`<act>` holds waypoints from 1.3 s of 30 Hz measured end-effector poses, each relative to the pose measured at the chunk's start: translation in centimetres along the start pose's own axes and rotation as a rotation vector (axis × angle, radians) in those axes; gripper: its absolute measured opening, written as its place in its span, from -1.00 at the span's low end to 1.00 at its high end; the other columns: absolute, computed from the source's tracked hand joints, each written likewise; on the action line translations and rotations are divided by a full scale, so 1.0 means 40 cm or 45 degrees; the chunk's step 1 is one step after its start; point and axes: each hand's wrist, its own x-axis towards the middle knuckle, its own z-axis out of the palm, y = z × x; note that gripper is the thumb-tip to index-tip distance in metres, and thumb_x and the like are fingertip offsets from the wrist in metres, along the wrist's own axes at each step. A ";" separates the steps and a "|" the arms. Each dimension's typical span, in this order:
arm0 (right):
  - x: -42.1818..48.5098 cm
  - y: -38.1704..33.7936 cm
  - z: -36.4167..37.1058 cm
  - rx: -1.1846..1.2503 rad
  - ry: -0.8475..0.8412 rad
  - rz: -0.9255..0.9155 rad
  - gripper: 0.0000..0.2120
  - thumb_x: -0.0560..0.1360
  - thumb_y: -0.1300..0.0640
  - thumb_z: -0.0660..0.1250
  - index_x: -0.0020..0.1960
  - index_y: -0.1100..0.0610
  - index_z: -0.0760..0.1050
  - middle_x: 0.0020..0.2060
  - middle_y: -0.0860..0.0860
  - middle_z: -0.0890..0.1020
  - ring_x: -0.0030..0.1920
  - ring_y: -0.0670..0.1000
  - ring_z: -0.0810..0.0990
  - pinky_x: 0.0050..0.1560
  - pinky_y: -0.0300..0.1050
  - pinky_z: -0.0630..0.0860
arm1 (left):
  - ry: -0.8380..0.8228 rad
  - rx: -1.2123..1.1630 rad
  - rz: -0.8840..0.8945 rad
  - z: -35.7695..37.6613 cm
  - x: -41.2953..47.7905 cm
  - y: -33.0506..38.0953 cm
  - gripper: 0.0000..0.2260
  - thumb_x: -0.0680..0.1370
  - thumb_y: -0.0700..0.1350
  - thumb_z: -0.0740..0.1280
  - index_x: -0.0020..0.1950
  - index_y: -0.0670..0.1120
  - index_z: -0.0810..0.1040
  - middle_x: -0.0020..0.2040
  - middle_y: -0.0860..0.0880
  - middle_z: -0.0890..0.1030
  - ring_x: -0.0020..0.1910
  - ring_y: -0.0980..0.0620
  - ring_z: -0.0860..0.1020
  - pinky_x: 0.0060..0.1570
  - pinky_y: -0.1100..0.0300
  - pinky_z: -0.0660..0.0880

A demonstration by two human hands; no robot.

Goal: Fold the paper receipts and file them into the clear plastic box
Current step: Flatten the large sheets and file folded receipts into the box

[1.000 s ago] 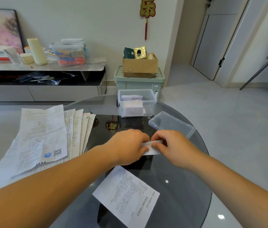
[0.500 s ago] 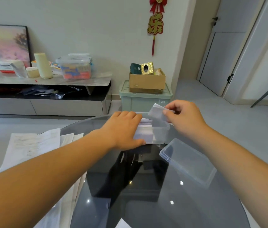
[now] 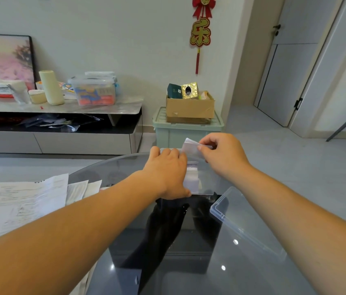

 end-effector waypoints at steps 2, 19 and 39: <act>0.002 0.003 0.002 0.006 -0.006 0.005 -0.84 0.54 0.14 0.39 -0.19 -0.05 0.60 -0.32 -0.18 0.59 -0.22 -0.06 0.58 -0.20 -0.21 0.39 | -0.045 -0.001 -0.009 -0.003 0.005 -0.002 -0.32 0.43 0.41 0.31 0.33 -0.04 0.39 0.22 -0.05 0.43 0.25 -0.09 0.38 0.31 -0.08 0.20; 0.031 -0.008 0.040 -0.160 -0.131 0.024 -0.88 0.52 0.07 0.43 -0.18 -0.11 0.66 -0.19 -0.15 0.67 -0.08 -0.05 0.62 -0.06 -0.08 0.58 | -0.079 -0.163 0.019 0.000 -0.001 -0.012 -0.39 0.44 0.35 0.37 0.29 -0.02 0.35 0.08 0.06 0.51 0.18 -0.04 0.50 0.44 -0.16 0.04; 0.019 -0.016 0.047 -0.286 -0.155 -0.108 -0.90 0.58 -0.04 0.33 0.01 -0.11 0.62 -0.06 -0.14 0.59 -0.04 -0.05 0.57 0.04 0.04 0.56 | 0.222 -0.238 0.017 0.038 -0.031 -0.035 -0.16 0.40 0.39 0.36 0.52 -0.02 0.20 0.47 -0.05 0.16 0.47 -0.09 0.15 0.46 -0.01 0.13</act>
